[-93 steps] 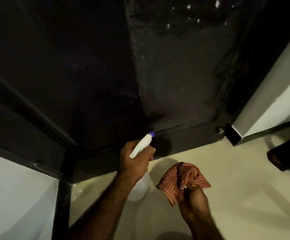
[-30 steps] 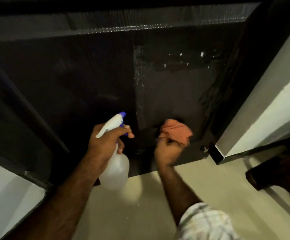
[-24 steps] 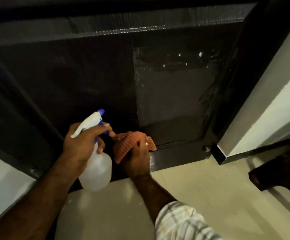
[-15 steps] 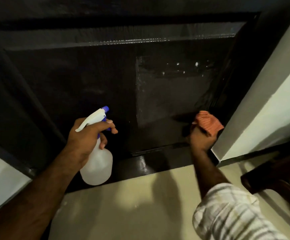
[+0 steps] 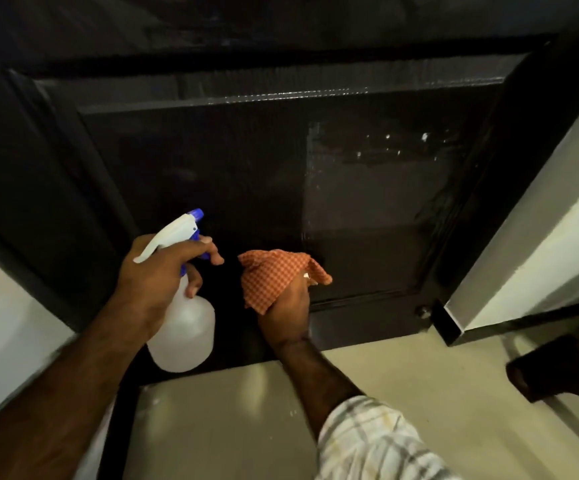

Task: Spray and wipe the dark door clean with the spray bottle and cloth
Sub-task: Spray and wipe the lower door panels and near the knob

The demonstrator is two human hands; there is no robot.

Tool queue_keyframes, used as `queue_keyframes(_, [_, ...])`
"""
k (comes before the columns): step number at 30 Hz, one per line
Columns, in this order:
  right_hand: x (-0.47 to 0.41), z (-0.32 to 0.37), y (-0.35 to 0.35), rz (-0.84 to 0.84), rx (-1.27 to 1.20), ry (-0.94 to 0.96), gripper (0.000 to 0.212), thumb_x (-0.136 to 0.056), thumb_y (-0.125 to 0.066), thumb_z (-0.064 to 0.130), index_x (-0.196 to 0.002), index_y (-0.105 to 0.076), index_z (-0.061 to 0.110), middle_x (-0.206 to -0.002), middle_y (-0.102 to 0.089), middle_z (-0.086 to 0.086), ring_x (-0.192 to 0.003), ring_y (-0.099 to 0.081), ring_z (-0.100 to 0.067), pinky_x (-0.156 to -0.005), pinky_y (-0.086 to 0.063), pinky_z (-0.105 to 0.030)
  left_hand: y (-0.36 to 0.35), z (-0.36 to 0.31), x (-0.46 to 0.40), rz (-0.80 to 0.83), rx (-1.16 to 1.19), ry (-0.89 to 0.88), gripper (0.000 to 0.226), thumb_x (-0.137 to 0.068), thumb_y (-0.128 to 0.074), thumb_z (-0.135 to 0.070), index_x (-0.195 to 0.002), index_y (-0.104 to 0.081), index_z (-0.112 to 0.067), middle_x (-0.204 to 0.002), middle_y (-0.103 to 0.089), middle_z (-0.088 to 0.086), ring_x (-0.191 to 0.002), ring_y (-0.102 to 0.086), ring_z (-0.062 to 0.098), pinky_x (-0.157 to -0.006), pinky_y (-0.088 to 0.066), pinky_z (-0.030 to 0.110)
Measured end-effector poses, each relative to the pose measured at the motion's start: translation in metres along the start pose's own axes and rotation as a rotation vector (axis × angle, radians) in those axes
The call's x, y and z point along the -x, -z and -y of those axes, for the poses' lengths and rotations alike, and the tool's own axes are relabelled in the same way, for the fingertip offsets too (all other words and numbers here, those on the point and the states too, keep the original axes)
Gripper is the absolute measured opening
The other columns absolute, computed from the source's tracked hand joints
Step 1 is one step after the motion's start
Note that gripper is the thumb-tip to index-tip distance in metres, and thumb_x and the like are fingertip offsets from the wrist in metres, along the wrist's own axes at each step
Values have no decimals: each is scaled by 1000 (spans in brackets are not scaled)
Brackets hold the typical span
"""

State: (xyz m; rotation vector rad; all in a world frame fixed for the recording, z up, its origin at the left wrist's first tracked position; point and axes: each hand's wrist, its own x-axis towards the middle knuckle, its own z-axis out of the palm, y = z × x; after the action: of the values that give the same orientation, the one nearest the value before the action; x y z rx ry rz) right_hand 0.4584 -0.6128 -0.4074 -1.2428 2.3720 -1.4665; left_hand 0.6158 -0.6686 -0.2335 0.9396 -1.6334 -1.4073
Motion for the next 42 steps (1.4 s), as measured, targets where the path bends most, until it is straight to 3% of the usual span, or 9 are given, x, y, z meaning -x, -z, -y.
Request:
queue_keyframes(3, [-35, -16, 63, -310, 8, 165, 36, -99, -51, 22, -121, -58, -5, -113, -66, -16, -113, -63, -25, -111, -45, -51, -2, -2, -1, 6, 13, 21, 15, -97, -68, -10, -90, -74, 2, -86, -75, 24, -42, -44, 29, -42, -40, 29])
queue_keyframes(6, [-82, -64, 158, -727, -158, -134, 47, -96, -48, 23, -125, -67, -9, -125, -69, -23, -124, -65, -28, -123, -33, -34, -20, -4, 0, 45, 20, 23, 17, -97, -69, -12, -94, -75, 4, -88, -76, 23, -42, -46, 27, -44, -41, 30])
queue_keyframes(10, [-96, -88, 226, -812, -325, -509, 48, -105, -60, 15, -149, -53, -4, -150, -58, -19, -142, -55, -29, -116, -28, -19, -45, -7, 7, 72, 106, 44, 18, -97, -70, -13, -98, -76, 3, -89, -77, 22, -47, -47, 28, -46, -42, 31])
queue_keyframes(13, [-87, -40, 189, -924, -373, -421, 44, -99, -66, 5, -140, -60, -9, -142, -62, -31, -137, -57, -39, -116, -34, -30, -49, -13, 10, 74, 148, 47, 17, -98, -68, -13, -96, -76, 3, -90, -77, 23, -50, -47, 32, -47, -42, 31])
queue_keyframes(22, [-10, 48, 32, -63, -142, 140, 57, -99, -68, 15, -150, -43, 6, -143, -51, -34, -133, -51, -52, -117, -38, -65, 5, -30, 10, -38, 68, -41, 16, -96, -68, -11, -89, -75, 3, -87, -75, 26, -42, -43, 30, -43, -38, 29])
queue_keyframes(26, [-50, 43, 98, -183, 3, 345, 22, -103, -63, 23, -116, -65, 6, -119, -70, -18, -111, -68, -38, -105, -50, -49, 1, -38, 5, -25, 93, -14, 16, -96, -69, -10, -90, -76, 4, -87, -76, 24, -42, -47, 25, -42, -39, 30])
queue_keyframes(32, [-130, -28, 232, -993, -446, -384, 42, -103, -57, 23, -137, -63, -2, -136, -67, -24, -128, -64, -39, -110, -41, -32, -58, -61, -9, 41, 189, 19, 14, -94, -71, -9, -85, -74, 2, -85, -76, 25, -37, -43, 22, -40, -37, 27])
queue_keyframes(38, [-94, 25, 162, -889, -301, -136, 53, -91, -60, 5, -139, -56, -16, -147, -52, -39, -139, -51, -52, -124, -14, -14, -63, -75, -13, 56, 246, 47, 18, -90, -74, -14, -94, -75, 3, -87, -77, 23, -44, -41, 28, -45, -39, 29])
queue_keyframes(42, [-46, 77, 75, -354, 51, 401, 47, -85, -64, 21, -127, -66, -2, -131, -60, -29, -119, -57, -44, -112, -42, -51, -28, -76, -10, -13, 192, -21, 18, -93, -71, -8, -90, -72, 10, -86, -74, 30, -38, -40, 26, -39, -34, 25])
